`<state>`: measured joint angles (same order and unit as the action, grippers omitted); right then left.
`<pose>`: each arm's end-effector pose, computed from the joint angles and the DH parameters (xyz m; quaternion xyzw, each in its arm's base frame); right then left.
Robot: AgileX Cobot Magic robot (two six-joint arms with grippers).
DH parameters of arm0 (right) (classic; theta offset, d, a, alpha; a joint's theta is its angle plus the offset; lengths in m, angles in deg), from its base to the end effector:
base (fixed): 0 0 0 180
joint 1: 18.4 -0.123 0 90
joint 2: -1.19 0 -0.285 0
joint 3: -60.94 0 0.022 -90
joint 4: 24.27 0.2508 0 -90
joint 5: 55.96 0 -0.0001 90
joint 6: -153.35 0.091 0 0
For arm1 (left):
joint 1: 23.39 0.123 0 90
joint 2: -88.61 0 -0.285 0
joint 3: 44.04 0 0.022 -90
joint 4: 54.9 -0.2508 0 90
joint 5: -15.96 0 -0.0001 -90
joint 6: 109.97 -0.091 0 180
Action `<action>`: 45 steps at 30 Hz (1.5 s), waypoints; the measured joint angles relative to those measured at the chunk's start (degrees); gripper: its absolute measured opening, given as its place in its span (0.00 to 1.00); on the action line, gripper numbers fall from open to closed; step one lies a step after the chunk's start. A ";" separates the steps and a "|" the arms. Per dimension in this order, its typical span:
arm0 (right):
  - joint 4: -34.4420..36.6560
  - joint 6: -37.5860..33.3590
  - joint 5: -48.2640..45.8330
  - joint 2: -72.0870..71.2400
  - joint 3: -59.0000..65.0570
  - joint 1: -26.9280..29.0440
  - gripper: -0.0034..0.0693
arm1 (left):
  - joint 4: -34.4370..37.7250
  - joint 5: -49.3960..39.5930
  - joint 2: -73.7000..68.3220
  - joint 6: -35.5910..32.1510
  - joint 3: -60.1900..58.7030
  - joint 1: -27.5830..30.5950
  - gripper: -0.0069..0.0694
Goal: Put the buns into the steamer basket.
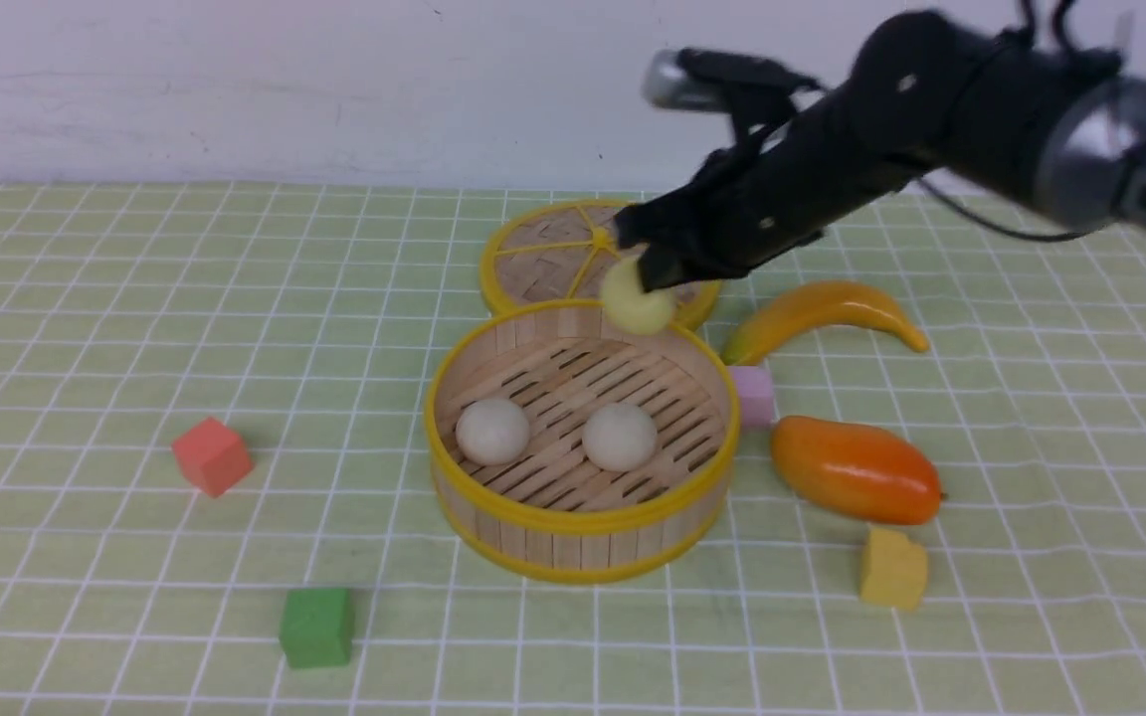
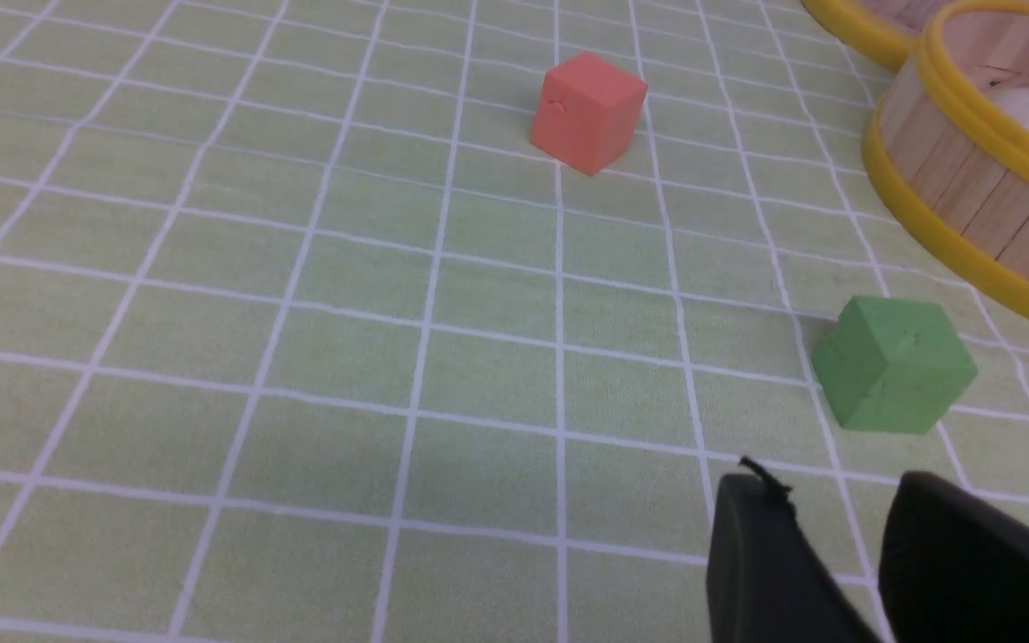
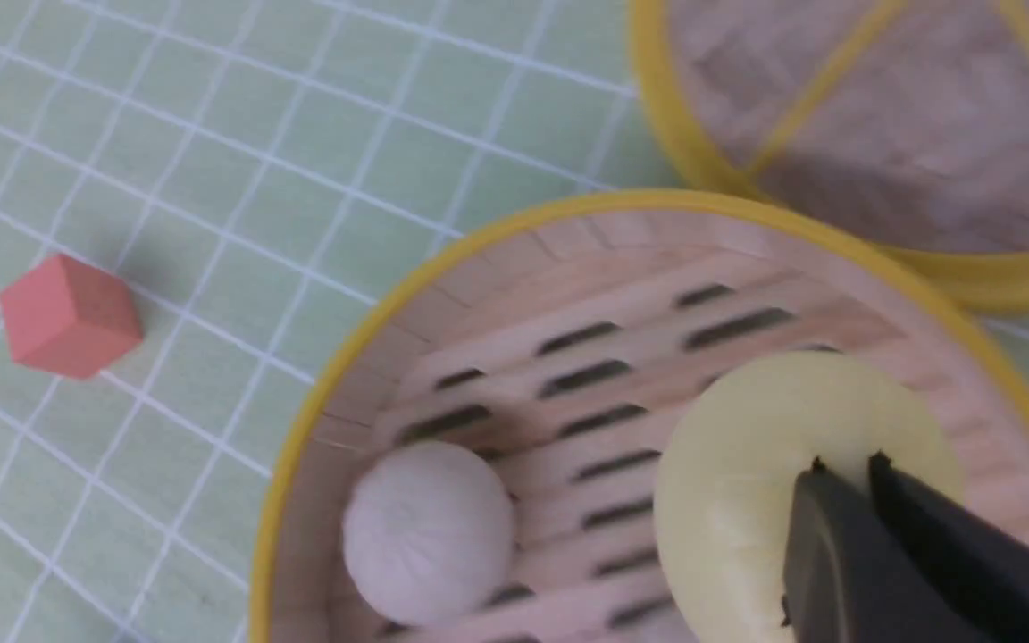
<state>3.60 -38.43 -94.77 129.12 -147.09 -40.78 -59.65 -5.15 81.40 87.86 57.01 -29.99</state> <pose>0.4403 0.2102 0.2644 -0.1498 0.9041 0.2381 0.3216 0.0528 -0.0034 0.1705 -0.0565 0.8029 -0.0912 0.5864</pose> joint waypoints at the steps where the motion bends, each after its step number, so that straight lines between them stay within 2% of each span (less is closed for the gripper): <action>1: 0.14 0.00 0.26 0.00 0.00 -0.07 0.05 | 0.00 0.00 0.00 0.00 0.00 0.00 0.36; 6: 1.17 0.88 5.78 5.33 0.05 -0.47 0.10 | 0.00 0.00 0.00 0.00 0.00 0.00 0.37; 9: 0.91 0.92 6.39 5.76 0.05 -0.47 0.17 | 0.00 0.00 0.00 0.00 0.00 0.00 0.37; 10: 0.85 0.92 6.53 5.76 0.05 -0.47 0.25 | 0.00 0.00 0.00 0.00 0.00 0.00 0.38; 11: 0.85 0.92 6.53 5.76 0.05 -0.47 0.26 | 0.00 0.00 0.00 0.00 0.00 0.00 0.38; 14: 0.42 1.06 5.19 5.10 0.05 -0.42 0.47 | 0.00 0.00 0.00 0.00 0.00 0.00 0.38; 15: 0.41 1.06 4.97 4.96 0.05 -0.40 0.49 | 0.00 0.00 0.00 0.00 0.00 0.00 0.38; 16: -0.20 1.06 2.90 3.93 0.05 -0.18 0.59 | 0.00 0.00 0.00 0.00 0.00 0.00 0.38; 18: -0.80 1.06 0.40 2.14 0.05 0.45 0.68 | 0.00 0.00 0.00 0.00 0.00 0.00 0.39; 21: -1.67 1.78 -4.29 -2.90 0.05 2.51 0.77 | 0.00 0.00 0.00 0.00 0.00 0.00 0.39; 24: -3.71 2.42 -9.59 -8.45 0.05 4.59 0.79 | 0.00 0.00 0.00 0.00 0.00 0.00 0.39; 27: -7.13 3.92 -15.70 -14.80 0.05 6.46 0.78 | 0.00 0.00 0.00 0.00 0.00 0.00 0.40; 30: -12.99 7.26 -24.90 -22.95 0.30 7.54 0.70 | 0.00 0.00 0.00 0.00 0.00 0.00 0.40; 34: -18.43 12.37 -31.45 -32.90 5.32 7.51 0.50 | 0.00 0.00 0.00 0.00 0.00 0.00 0.40; 36: -19.53 15.33 -32.21 -39.53 11.37 7.51 0.35 | 0.00 0.00 0.00 0.00 0.00 0.00 0.40; 39: -19.67 16.70 -32.78 -46.45 18.52 7.51 0.19 | 0.00 0.00 0.00 0.00 0.00 0.00 0.40; 40: -19.67 17.04 -32.05 -51.54 23.85 7.51 0.09 | 0.00 0.00 0.00 0.00 0.00 0.00 0.40; 42: -19.84 17.08 -30.70 -54.67 27.12 7.51 0.05 | 0.00 0.00 0.00 0.00 0.00 0.00 0.40; 43: -20.64 17.10 -27.24 -60.52 33.22 7.51 0.02 | 0.00 0.00 0.00 0.00 0.00 0.00 0.40; 45: -21.06 17.15 -25.19 -63.20 36.04 7.51 0.02 | 0.00 0.00 0.00 0.00 0.00 0.00 0.40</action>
<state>-17.46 -21.28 -119.96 65.92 -111.05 -33.27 -59.65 -5.15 81.40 87.86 57.01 -29.99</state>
